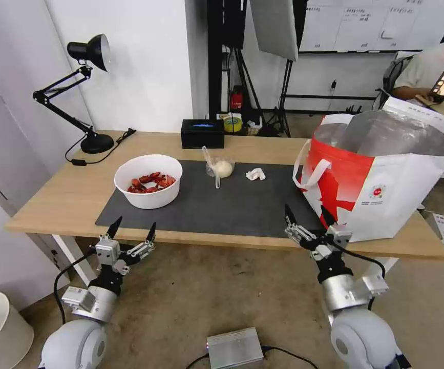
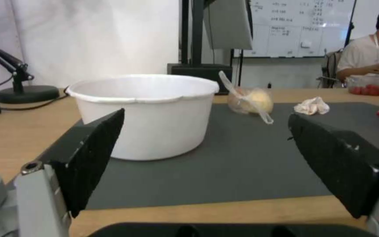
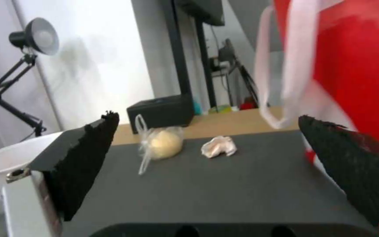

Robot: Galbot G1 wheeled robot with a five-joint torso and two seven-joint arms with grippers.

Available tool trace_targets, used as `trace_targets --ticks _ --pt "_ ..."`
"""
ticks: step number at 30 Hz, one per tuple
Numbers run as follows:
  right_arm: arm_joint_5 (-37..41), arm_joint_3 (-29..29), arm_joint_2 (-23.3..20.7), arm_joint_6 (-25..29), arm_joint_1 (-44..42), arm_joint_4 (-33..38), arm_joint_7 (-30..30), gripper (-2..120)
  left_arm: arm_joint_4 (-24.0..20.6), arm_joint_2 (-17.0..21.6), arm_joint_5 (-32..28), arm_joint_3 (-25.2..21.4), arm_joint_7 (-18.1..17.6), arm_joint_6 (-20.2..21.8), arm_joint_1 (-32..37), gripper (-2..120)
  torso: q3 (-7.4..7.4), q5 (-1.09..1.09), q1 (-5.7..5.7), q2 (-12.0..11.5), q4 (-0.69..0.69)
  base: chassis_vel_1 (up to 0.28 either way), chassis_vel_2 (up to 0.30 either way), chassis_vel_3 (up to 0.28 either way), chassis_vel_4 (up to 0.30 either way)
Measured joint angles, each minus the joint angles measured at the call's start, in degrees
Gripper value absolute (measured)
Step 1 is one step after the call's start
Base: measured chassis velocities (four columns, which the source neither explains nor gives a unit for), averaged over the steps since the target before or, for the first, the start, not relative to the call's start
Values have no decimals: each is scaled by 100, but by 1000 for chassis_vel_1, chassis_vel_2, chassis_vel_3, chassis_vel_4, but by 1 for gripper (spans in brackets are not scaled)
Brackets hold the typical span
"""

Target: Pick up the trash from the table and place it into the takeout bag.

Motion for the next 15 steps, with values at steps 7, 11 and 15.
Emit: trace_targets --ticks 7,11,15 --pt "245 -392 -135 -287 625 -371 281 100 -10 -3 25 33 -3 1 37 100 0 1 0 0 -1 0 0 0 0" --pt "375 -577 -227 -426 1041 -598 443 100 -31 -16 42 34 -4 1 55 100 0 1 0 0 -1 0 0 0 0" --pt "558 -814 -297 -644 1573 -868 631 100 -71 -49 95 23 -6 1 101 100 0 0 0 0 -1 0 0 0 0"
